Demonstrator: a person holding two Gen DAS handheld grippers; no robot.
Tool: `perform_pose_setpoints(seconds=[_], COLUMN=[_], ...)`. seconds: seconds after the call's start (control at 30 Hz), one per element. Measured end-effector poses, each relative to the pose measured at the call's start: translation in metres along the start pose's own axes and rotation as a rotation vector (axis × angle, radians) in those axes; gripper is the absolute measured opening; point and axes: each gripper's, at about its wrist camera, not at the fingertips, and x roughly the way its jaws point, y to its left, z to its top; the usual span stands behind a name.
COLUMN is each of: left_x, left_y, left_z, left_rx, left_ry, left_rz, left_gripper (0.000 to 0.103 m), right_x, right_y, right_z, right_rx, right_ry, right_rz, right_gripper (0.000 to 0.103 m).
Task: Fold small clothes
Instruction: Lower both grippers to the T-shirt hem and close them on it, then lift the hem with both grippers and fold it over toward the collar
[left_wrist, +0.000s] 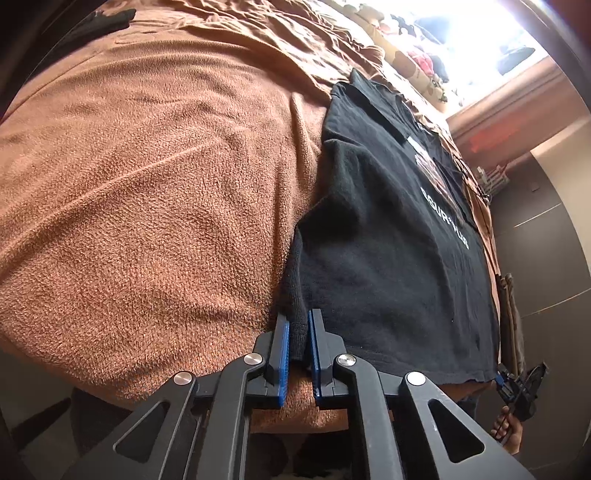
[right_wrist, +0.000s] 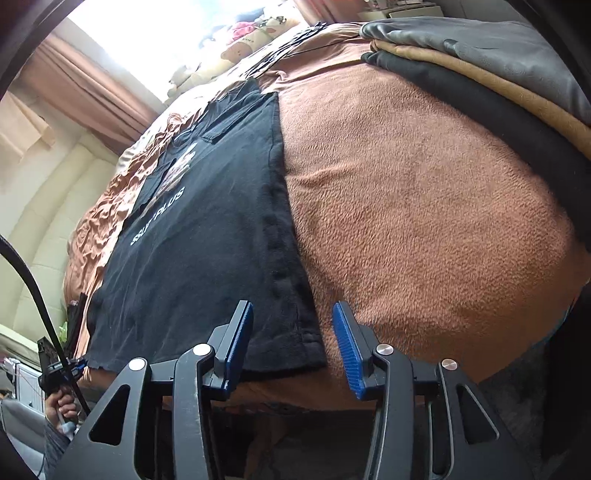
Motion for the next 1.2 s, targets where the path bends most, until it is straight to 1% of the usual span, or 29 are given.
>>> perform_pose_setpoints(seconds=[0.03, 0.1, 0.13, 0.17, 0.2, 0.37, 0.57, 0.73, 0.83, 1.0, 1.2], left_x=[-0.002, -0.008, -0.012, -0.017, -0.022, -0.046, -0.074, -0.099, -0.114, -0.138, -0.166], left_y=[-0.001, -0.004, -0.005, -0.006, -0.007, -0.011, -0.028, -0.031, -0.029, -0.020, -0.014], left_z=[-0.001, -0.003, -0.003, -0.004, -0.003, -0.005, -0.004, 0.000, -0.001, -0.010, -0.034], left_rx=[0.004, 0.012, 0.012, 0.012, 0.014, 0.024, 0.067, 0.077, 0.079, 0.083, 0.111], left_ry=[-0.007, -0.025, -0.035, -0.044, -0.053, -0.088, -0.138, -0.184, -0.203, -0.226, -0.236], left_rz=[0.004, 0.009, 0.003, -0.008, -0.020, -0.072, -0.098, -0.113, -0.119, -0.121, -0.121], left_gripper=[0.008, 0.008, 0.008, 0.008, 0.008, 0.007, 0.007, 0.007, 0.007, 0.007, 0.007], right_x=[0.001, 0.006, 0.007, 0.006, 0.003, -0.020, -0.048, -0.069, -0.081, -0.103, -0.125], right_y=[0.002, 0.003, 0.003, 0.004, 0.005, 0.020, 0.034, 0.044, 0.043, 0.038, 0.032], right_z=[0.000, 0.002, 0.004, 0.005, 0.005, 0.002, 0.001, -0.004, -0.007, -0.020, -0.040], right_rx=[-0.003, -0.017, -0.017, -0.008, -0.004, -0.055, -0.075, -0.098, -0.096, -0.093, -0.095], right_ry=[0.008, 0.021, 0.025, 0.026, 0.021, -0.031, -0.078, -0.112, -0.132, -0.151, -0.159], right_rz=[0.006, -0.022, -0.031, -0.018, -0.003, 0.028, 0.060, 0.090, 0.110, 0.151, 0.188], right_gripper=[0.036, 0.017, 0.012, 0.006, 0.004, 0.003, 0.003, 0.002, 0.002, 0.002, 0.002])
